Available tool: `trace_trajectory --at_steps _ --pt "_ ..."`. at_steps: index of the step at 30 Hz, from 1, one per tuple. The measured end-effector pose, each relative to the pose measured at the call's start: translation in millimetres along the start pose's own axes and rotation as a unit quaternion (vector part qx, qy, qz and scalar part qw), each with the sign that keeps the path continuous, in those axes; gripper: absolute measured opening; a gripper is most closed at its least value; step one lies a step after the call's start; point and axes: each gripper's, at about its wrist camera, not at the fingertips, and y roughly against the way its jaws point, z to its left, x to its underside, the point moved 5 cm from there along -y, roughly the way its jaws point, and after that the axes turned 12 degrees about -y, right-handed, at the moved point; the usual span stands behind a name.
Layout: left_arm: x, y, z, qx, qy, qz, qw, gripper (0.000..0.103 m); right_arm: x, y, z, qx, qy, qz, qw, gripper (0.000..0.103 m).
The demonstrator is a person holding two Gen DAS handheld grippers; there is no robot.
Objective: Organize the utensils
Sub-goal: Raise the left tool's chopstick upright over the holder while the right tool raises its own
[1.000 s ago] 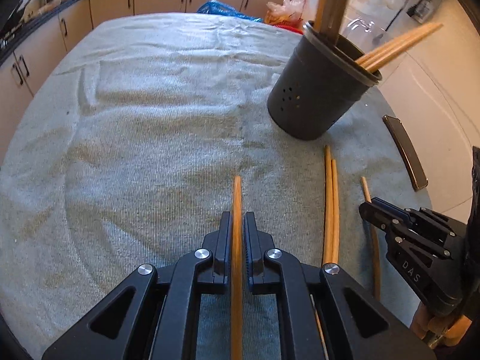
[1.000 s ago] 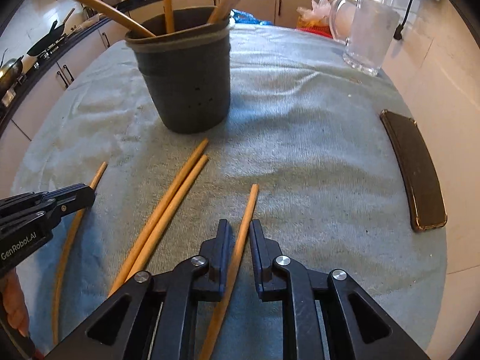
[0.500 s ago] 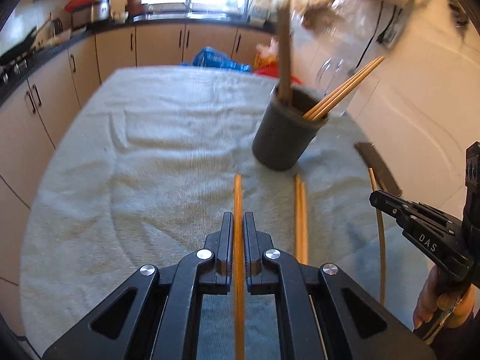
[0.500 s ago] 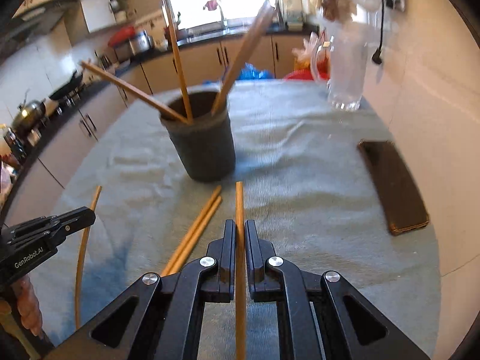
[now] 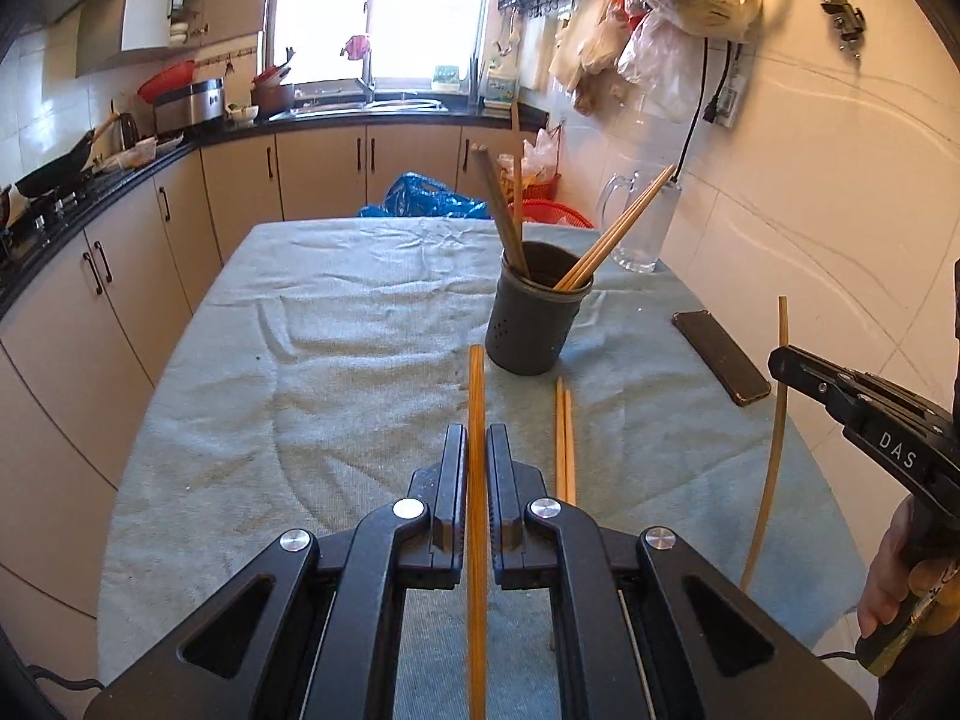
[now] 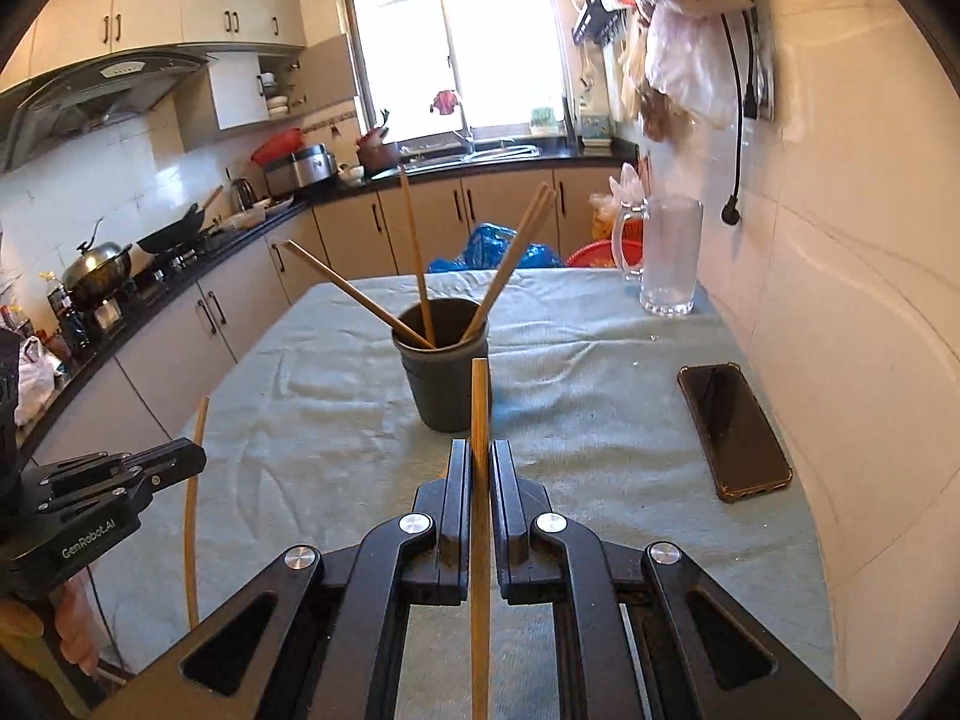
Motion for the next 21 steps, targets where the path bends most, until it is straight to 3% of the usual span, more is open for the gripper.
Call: trace_trajectory --at_steps 10,21 --pt "-3.5 31.1 -11.4 -0.024 -0.023 -0.022 0.9992 0.006 2.2 29.3 0.5 -0.011 0.000 -0.019 1.000 0.007" --pt "-8.0 38.2 -19.8 -0.053 -0.046 -0.027 0.9972 0.006 0.7 48.5 -4.0 -0.012 -0.003 -0.034 0.999 0.007"
